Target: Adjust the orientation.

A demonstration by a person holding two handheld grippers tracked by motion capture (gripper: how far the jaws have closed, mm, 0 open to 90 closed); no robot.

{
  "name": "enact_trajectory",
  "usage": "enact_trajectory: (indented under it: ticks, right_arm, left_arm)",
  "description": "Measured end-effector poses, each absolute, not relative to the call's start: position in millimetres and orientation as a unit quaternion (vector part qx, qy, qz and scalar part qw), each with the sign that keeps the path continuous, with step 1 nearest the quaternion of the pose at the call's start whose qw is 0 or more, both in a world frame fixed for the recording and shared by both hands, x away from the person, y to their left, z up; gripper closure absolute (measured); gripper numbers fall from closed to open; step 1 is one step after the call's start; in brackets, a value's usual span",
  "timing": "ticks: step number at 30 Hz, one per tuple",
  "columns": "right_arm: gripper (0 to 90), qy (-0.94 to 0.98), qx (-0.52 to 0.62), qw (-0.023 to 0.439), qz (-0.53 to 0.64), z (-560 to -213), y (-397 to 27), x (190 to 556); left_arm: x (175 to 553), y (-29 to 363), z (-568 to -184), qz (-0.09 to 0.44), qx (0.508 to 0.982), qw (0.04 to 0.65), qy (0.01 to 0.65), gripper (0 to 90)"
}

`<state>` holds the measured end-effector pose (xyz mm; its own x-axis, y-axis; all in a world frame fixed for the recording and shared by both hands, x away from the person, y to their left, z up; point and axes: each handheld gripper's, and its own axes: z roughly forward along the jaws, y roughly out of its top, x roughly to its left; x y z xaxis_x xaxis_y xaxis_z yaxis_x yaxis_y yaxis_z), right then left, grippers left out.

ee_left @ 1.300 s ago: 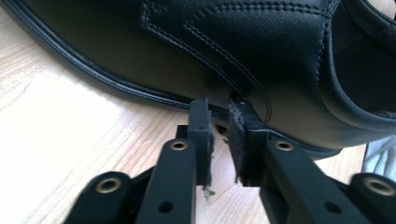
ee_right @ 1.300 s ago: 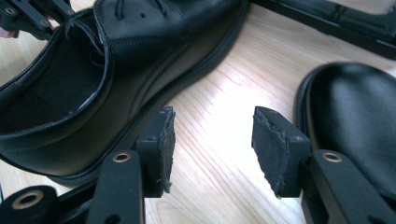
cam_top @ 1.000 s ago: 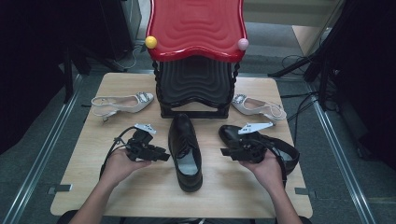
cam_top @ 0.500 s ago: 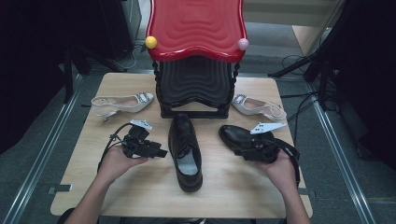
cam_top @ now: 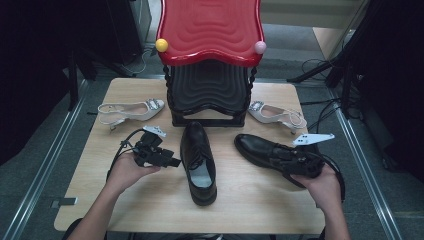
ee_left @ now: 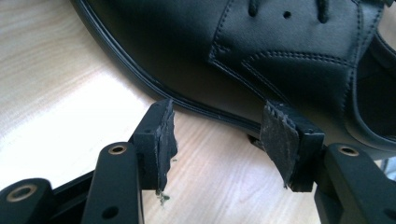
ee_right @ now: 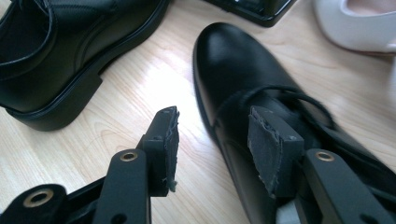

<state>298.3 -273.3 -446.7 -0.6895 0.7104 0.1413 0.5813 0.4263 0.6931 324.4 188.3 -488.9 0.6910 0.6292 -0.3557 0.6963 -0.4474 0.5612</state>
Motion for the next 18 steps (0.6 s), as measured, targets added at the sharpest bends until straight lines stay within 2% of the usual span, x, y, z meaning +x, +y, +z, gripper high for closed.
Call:
enact_trajectory:
  ticks: [9,18]
  right_arm:
    - [58.6,0.823,0.413,0.101,0.377,-438.5,-299.5,286.2]
    - [60.6,0.818,0.435,0.102,0.362,-448.6,-309.3,285.3]
  left_arm:
    - [334.0,192.4,-489.9,-0.056,0.843,0.358,0.397,45.3]
    - [338.3,190.9,-491.7,-0.055,0.844,0.356,0.397,45.3]
